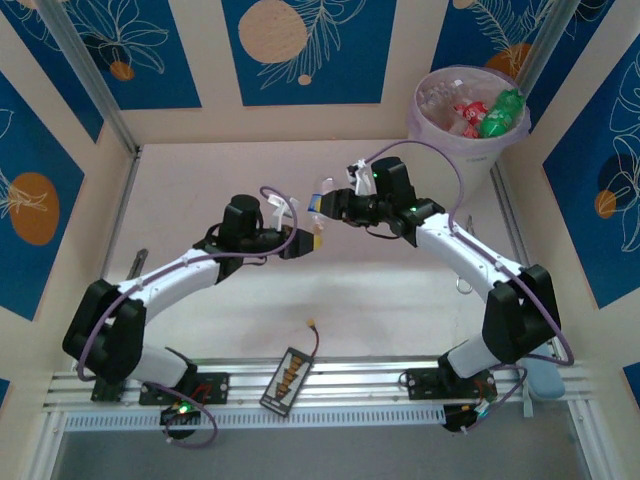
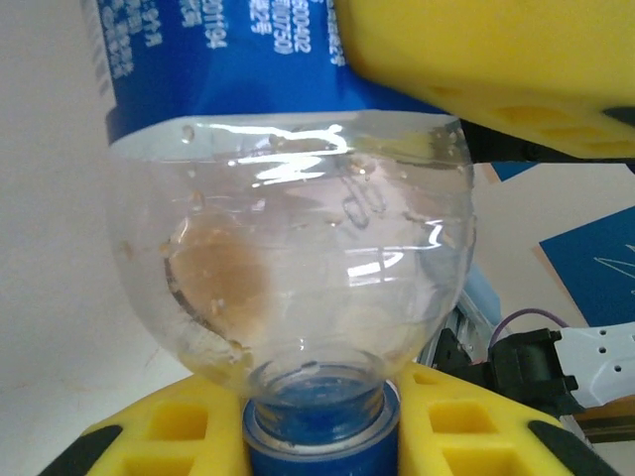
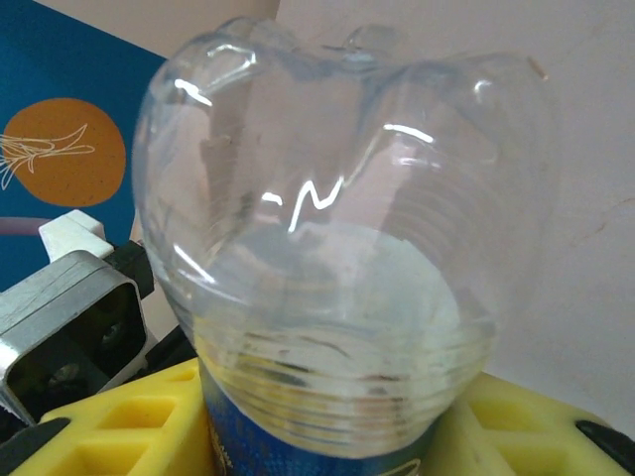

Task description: Put the plastic bottles in the bin

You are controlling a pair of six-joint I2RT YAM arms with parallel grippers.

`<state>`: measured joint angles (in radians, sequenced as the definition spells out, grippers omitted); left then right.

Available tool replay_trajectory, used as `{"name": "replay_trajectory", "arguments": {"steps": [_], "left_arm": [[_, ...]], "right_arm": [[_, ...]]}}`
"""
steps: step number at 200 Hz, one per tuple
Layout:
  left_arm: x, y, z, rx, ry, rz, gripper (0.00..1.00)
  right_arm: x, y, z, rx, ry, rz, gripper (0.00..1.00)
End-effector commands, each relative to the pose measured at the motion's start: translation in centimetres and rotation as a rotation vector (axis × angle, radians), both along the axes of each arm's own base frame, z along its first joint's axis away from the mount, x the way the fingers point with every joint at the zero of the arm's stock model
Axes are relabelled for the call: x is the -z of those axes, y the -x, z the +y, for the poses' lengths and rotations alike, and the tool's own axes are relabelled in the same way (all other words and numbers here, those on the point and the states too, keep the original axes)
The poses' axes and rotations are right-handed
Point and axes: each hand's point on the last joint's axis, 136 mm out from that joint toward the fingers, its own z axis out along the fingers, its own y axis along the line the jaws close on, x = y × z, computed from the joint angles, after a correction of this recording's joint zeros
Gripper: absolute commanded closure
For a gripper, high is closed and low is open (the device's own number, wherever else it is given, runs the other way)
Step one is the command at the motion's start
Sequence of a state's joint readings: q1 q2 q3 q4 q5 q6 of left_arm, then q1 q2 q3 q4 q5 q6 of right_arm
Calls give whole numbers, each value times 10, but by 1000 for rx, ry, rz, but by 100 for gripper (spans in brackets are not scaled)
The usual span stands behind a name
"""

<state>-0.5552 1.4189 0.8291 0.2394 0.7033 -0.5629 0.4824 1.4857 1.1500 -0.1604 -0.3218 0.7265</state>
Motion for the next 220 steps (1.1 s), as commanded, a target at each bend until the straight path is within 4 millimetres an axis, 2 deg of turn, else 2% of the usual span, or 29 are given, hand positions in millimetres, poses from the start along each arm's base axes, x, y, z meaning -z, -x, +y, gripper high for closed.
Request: {"name": "replay_trajectory", "arguments": {"steps": [1, 40, 67, 88, 111, 141, 153, 179, 202, 220], "left_arm": [[-30, 7, -17, 77, 78, -74, 63], [-27, 7, -15, 69, 48, -74, 33], [-27, 8, -10, 62, 22, -92, 0], [-27, 11, -5, 54, -3, -110, 0], [-20, 11, 3, 31, -53, -117, 0], [-8, 10, 8, 7, -84, -105, 0], [-3, 8, 9, -2, -90, -97, 0], [7, 4, 8, -7, -104, -72, 0], [10, 1, 9, -14, -109, -63, 0], [13, 0, 11, -22, -118, -57, 0]], "right_arm": [[-14, -2, -5, 11, -23, -52, 58], [-20, -11, -20, 62, -13, -83, 59], [-32, -19, -33, 108, 23, -133, 59], [-46, -28, -50, 171, 75, -199, 58], [-81, -40, -79, 275, 140, -321, 58], [-140, -57, -132, 447, 174, -459, 58], [-162, -65, -160, 528, 190, -499, 58], [-197, -82, -216, 700, 242, -570, 58], [-214, -98, -263, 839, 300, -617, 58], [-220, -113, -287, 894, 371, -642, 58]]}}
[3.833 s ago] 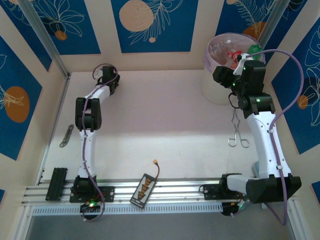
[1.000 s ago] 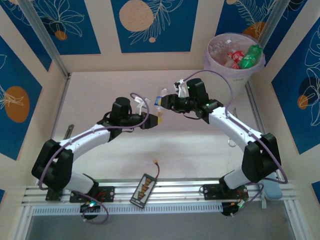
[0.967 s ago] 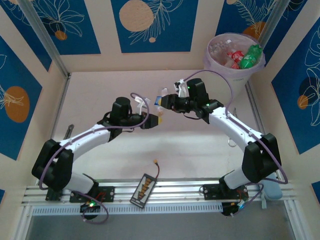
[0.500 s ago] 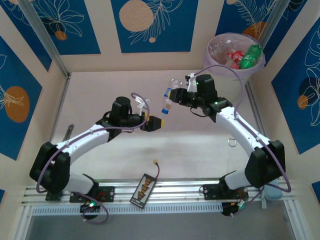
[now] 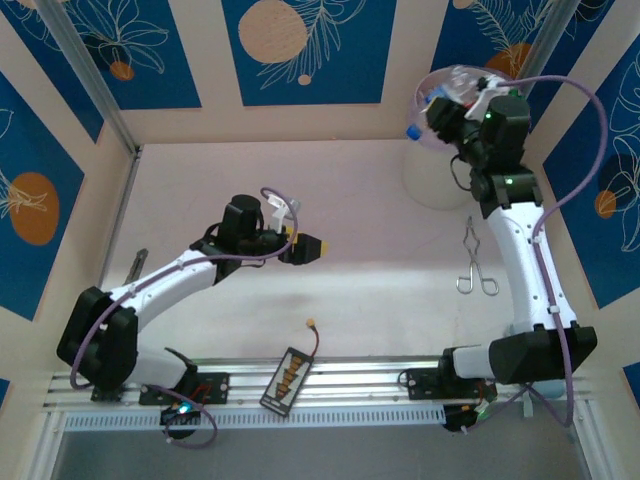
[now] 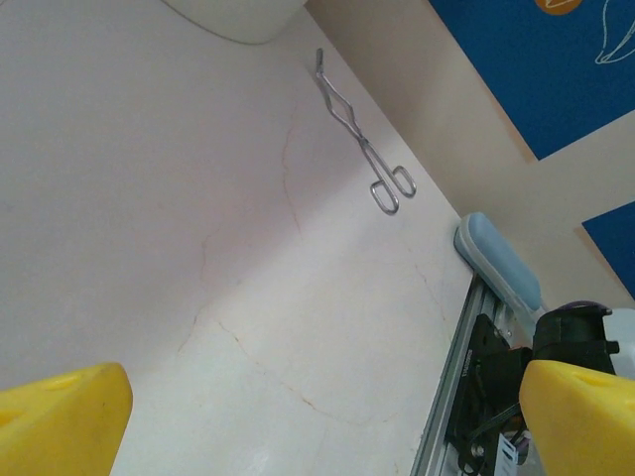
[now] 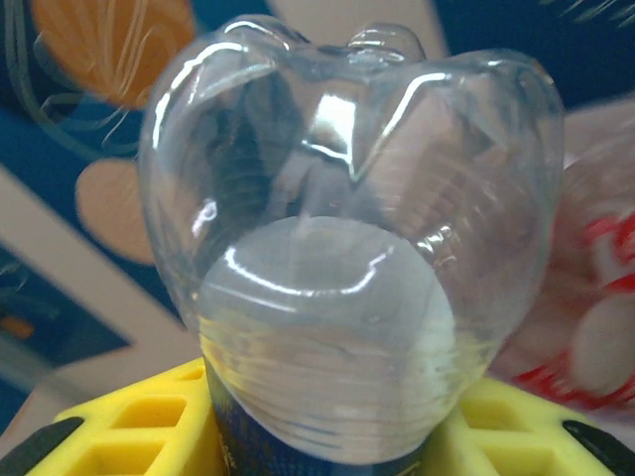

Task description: Put the plastic bottles in the bin

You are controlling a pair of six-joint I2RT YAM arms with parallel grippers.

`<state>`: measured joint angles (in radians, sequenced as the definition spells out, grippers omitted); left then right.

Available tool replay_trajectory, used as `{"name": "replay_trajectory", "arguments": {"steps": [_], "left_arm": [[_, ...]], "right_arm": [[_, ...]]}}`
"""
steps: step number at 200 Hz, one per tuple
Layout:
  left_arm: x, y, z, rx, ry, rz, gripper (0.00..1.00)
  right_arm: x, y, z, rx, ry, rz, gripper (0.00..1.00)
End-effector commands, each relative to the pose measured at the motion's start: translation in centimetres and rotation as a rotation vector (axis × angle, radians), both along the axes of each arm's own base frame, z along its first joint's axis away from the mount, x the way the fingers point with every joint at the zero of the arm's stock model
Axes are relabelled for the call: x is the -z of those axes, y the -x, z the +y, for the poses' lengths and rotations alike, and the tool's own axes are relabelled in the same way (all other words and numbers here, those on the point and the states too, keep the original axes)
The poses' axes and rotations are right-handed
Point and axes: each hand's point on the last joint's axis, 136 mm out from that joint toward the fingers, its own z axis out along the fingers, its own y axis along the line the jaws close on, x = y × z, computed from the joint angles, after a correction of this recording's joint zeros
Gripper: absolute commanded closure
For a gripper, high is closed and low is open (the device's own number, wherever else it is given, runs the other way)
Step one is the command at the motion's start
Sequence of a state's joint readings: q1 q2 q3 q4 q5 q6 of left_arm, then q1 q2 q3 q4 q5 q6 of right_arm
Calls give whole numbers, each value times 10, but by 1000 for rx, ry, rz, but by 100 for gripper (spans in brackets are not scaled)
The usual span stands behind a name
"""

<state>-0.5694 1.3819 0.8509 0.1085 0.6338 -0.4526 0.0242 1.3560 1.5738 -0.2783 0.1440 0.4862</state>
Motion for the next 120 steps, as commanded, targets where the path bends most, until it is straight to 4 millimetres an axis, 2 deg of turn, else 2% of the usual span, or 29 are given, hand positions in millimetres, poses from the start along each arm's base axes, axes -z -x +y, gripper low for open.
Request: {"name": "replay_trajectory", "arguments": {"steps": [1, 23, 53, 78, 120], "left_arm": [[8, -3, 5, -14, -27, -2, 0], [9, -5, 8, -25, -34, 0, 0], [9, -6, 11, -41, -39, 2, 0], [11, -7, 12, -49, -41, 5, 0], [13, -7, 14, -58, -47, 12, 0]], "right_arm": [[-5, -21, -36, 131, 100, -15, 58], [-2, -40, -62, 208, 171, -13, 58], [-1, -58, -86, 262, 220, -24, 58], [8, -73, -96, 282, 261, 4, 57], [33, -100, -103, 249, 271, 86, 55]]}}
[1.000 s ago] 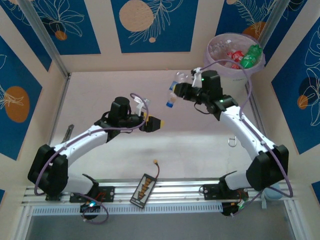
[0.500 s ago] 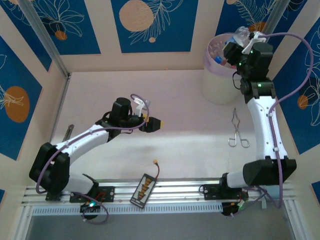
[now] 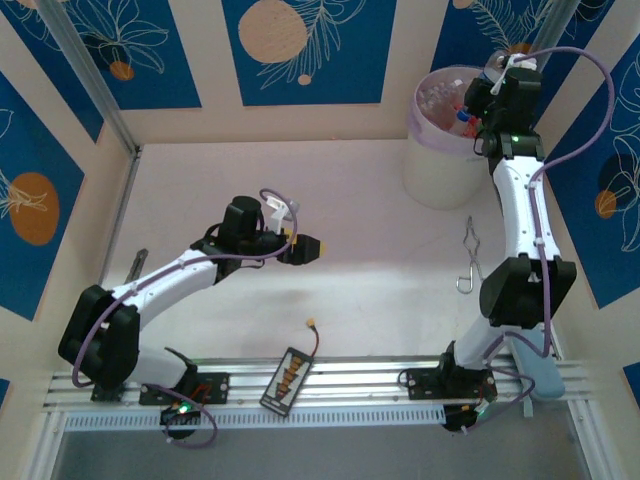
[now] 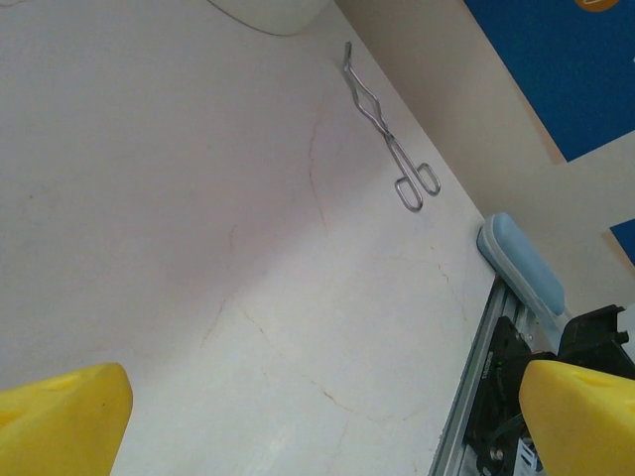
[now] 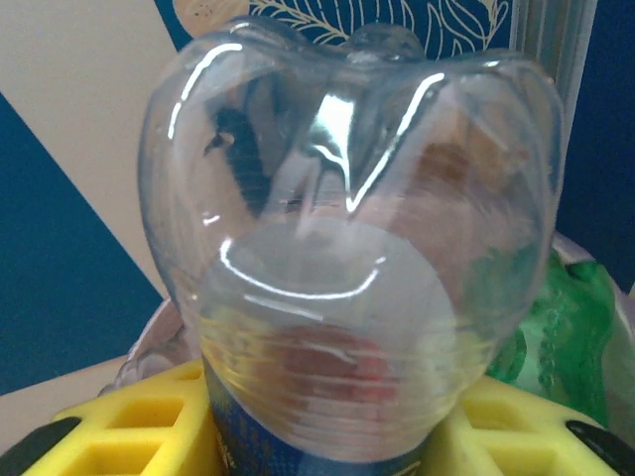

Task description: Put the plastic bottles in the bin

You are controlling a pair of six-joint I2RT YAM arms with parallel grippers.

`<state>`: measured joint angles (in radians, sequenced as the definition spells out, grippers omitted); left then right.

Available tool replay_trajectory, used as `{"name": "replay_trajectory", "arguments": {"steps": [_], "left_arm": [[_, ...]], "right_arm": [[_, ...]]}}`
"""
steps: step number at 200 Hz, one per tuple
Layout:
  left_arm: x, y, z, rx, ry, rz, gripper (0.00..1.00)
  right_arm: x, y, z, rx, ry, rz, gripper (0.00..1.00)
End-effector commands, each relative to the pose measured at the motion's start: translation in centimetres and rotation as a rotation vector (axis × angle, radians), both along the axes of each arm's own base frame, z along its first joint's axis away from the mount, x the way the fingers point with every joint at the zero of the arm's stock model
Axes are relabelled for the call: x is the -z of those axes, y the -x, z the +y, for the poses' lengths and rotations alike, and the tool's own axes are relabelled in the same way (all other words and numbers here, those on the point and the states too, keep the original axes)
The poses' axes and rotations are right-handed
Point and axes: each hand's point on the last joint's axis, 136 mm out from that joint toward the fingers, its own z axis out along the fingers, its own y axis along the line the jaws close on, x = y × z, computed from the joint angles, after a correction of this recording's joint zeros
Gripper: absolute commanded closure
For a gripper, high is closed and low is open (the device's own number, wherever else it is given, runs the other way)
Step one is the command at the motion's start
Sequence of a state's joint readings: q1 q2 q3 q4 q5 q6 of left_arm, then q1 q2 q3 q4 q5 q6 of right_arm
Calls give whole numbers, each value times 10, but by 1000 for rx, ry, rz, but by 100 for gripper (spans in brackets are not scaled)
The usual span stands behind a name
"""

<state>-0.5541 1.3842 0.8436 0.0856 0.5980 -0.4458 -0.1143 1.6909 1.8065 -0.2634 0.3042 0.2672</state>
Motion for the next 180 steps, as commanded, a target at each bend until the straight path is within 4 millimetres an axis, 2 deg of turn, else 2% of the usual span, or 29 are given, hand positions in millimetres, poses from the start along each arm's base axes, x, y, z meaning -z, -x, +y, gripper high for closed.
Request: {"name": "replay_trajectory", "arguments": {"steps": [1, 51, 91, 125, 180], "left_arm": [[3, -1, 6, -15, -13, 0, 0], [8, -1, 9, -26, -25, 6, 0], [9, -2, 12, -31, -27, 8, 0], [9, -3, 11, -32, -25, 10, 0], [7, -5, 9, -33, -16, 12, 0]], "right_arm": [[-7, -10, -6, -7, 29, 2, 55], [21, -30, -5, -24, 8, 73, 46], [30, -33, -7, -16, 3, 100, 37], [20, -29, -5, -24, 1, 90, 31], [-19, -12, -3, -21, 9, 28, 27]]}}
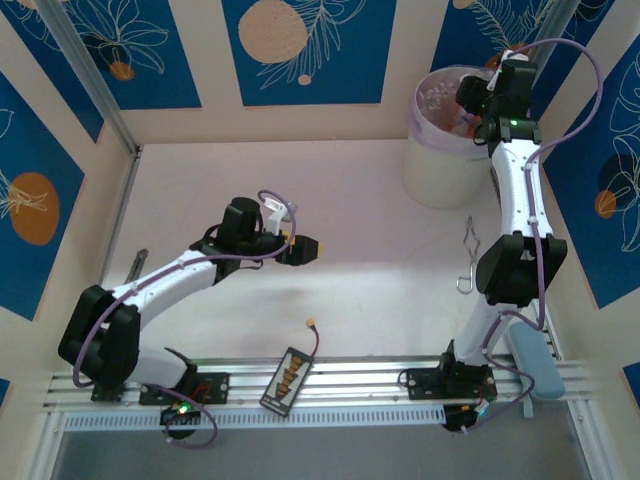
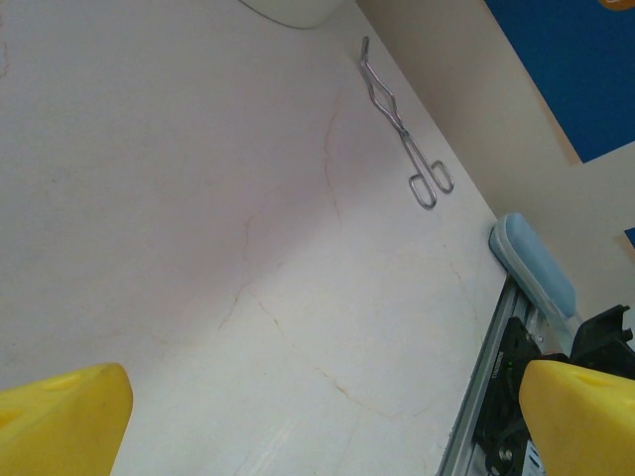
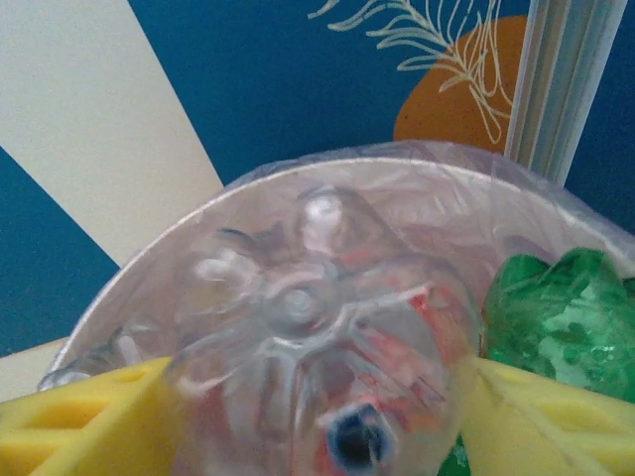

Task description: Put the plastic bottles in the bin

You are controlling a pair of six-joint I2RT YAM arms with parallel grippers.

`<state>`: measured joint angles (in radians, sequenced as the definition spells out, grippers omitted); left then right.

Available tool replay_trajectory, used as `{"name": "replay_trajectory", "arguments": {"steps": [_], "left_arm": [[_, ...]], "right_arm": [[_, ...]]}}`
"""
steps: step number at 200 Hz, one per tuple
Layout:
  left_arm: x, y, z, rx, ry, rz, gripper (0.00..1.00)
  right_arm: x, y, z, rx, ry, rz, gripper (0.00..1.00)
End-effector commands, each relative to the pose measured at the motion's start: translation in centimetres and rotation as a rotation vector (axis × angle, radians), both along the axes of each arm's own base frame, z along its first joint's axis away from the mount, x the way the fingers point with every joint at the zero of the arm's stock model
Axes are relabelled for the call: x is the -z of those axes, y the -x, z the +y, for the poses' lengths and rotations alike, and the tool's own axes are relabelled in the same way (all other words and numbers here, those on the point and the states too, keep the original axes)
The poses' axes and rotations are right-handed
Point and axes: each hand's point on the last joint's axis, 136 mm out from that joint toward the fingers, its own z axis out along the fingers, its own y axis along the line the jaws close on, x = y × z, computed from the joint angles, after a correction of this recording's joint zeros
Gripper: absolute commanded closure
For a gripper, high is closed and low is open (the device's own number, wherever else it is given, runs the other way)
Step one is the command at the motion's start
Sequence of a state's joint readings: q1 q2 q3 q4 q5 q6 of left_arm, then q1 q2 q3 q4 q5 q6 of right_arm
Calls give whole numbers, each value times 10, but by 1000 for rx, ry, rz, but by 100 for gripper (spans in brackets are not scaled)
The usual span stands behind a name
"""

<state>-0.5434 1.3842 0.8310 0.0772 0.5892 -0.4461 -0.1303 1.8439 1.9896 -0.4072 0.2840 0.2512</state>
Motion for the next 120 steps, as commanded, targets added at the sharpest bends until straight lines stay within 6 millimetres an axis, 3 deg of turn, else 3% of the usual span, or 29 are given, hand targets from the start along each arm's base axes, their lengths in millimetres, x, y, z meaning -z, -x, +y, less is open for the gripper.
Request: {"name": "replay_trajectory", "arguments": {"steps": [1, 46, 87, 120], "left_arm": [[0, -4, 4, -15, -2, -4, 0], [1, -6, 5, -24, -1, -8, 0], [4, -7, 8, -31, -5, -1, 0], [4, -8, 12, -45, -10, -5, 0]], "right_arm": [[-49, 17, 5, -11, 12, -90, 27], [-55, 13, 5, -7, 11, -97, 28], [-34, -5, 14, -45, -29, -55, 38], [-17, -15, 23, -67, -47, -14, 41]]}}
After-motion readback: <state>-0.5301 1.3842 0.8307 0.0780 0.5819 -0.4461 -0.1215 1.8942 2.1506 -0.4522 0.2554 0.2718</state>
